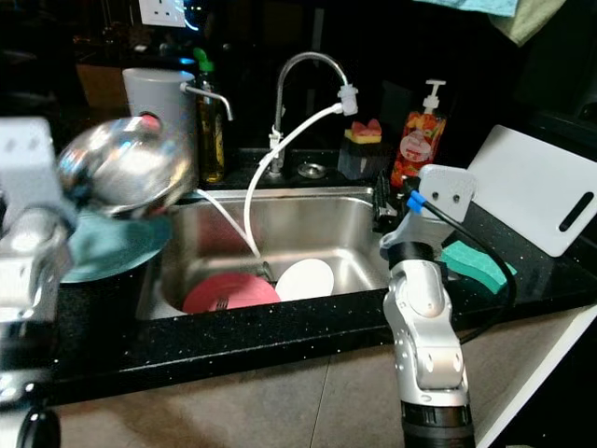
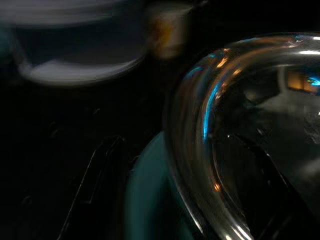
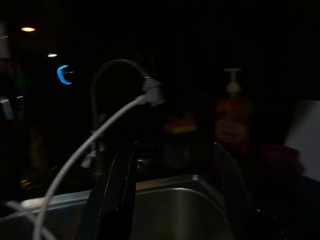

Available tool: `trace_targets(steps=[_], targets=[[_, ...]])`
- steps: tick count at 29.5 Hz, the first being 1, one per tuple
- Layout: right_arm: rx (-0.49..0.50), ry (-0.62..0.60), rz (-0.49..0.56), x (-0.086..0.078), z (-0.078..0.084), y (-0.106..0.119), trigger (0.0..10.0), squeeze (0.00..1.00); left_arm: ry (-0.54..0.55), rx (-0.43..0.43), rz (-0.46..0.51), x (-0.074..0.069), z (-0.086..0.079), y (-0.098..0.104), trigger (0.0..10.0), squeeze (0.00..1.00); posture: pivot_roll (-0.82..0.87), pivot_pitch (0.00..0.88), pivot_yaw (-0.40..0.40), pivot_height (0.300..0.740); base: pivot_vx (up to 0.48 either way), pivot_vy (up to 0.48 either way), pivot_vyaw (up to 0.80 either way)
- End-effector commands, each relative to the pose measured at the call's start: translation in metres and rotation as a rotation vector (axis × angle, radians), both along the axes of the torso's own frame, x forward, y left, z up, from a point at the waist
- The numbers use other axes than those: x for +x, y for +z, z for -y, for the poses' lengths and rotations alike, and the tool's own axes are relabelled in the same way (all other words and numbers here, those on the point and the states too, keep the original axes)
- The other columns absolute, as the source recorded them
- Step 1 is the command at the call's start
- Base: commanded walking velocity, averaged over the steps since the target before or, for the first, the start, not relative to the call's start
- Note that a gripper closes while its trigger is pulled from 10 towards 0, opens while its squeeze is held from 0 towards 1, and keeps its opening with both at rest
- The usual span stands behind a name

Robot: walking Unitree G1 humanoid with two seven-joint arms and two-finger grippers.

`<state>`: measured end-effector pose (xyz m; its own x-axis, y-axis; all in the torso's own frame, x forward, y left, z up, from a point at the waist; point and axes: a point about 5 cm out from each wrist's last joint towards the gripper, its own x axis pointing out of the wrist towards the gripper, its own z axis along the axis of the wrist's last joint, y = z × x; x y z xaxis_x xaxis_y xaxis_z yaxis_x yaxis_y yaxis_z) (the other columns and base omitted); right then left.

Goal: Kitchen organization

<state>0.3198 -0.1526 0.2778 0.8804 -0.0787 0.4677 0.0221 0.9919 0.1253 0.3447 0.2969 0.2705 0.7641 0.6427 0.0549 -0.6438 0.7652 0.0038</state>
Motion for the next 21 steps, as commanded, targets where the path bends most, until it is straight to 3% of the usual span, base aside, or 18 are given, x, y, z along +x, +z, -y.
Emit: trace_targets(steps=[1, 6, 7, 8, 9, 14, 15, 16, 17, 21], targets=[[0.008, 0.005, 0.000, 0.000, 0.001, 0.001, 10.0, 0.00, 0.025, -0.014, 0.027, -0.002, -0.002, 0.008, 10.0, 0.00, 0.09, 0.033, -0.124, 0.740, 0.000, 0.000, 0.00], [0.002, 0.016, -0.003, 0.001, 0.000, 0.001, 10.0, 0.00, 0.076, -0.098, -0.028, -0.006, -0.013, -0.006, 10.0, 0.00, 0.09, 0.034, -0.133, 0.740, 0.000, 0.000, 0.00], [0.000, 0.020, -0.005, 0.001, -0.001, 0.001, 10.0, 0.00, 0.071, -0.116, -0.033, -0.006, -0.013, -0.008, 10.0, 0.67, 0.09, 0.033, -0.136, 0.740, 0.000, 0.000, 0.00], [0.000, 0.020, -0.005, 0.001, -0.001, 0.001, 10.0, 0.00, 0.071, -0.116, -0.033, -0.006, -0.013, -0.008, 10.0, 0.67, 0.09, 0.033, -0.136, 0.740, 0.000, 0.000, 0.00], [-0.001, 0.021, -0.005, 0.002, -0.001, 0.001, 10.0, 0.00, 0.062, -0.116, -0.028, -0.006, -0.012, -0.008, 10.0, 1.00, 0.09, 0.033, -0.136, 0.740, 0.000, 0.000, 0.00], [-0.003, 0.025, -0.004, 0.002, -0.001, 0.001, 10.0, 0.00, 0.040, -0.082, 0.035, -0.004, -0.005, 0.008, 10.0, 1.00, 0.09, 0.032, -0.139, 0.740, 0.000, 0.000, 0.00], [-0.003, 0.025, -0.004, 0.002, -0.001, 0.001, 10.0, 0.00, 0.037, -0.082, 0.045, -0.004, -0.004, 0.010, 10.0, 0.82, 0.09, 0.032, -0.139, 0.740, 0.000, 0.000, 0.00], [-0.003, 0.025, -0.004, 0.002, -0.001, 0.001, 10.0, 0.00, 0.037, -0.082, 0.045, -0.004, -0.004, 0.010, 10.0, 0.82, 0.09, 0.032, -0.139, 0.740, 0.000, 0.000, 0.00], [-0.003, 0.025, -0.004, 0.002, -0.001, 0.001, 10.0, 0.00, 0.035, -0.082, 0.051, -0.004, -0.004, 0.011, 10.0, 0.00, 0.09, 0.032, -0.139, 0.740, 0.000, 0.000, 0.00], [-0.003, 0.026, -0.004, 0.002, -0.002, 0.001, 10.0, 0.00, 0.039, -0.120, 0.081, -0.005, -0.004, 0.019, 10.0, 0.00, 0.09, 0.033, -0.134, 0.740, 0.000, 0.000, 0.00]])
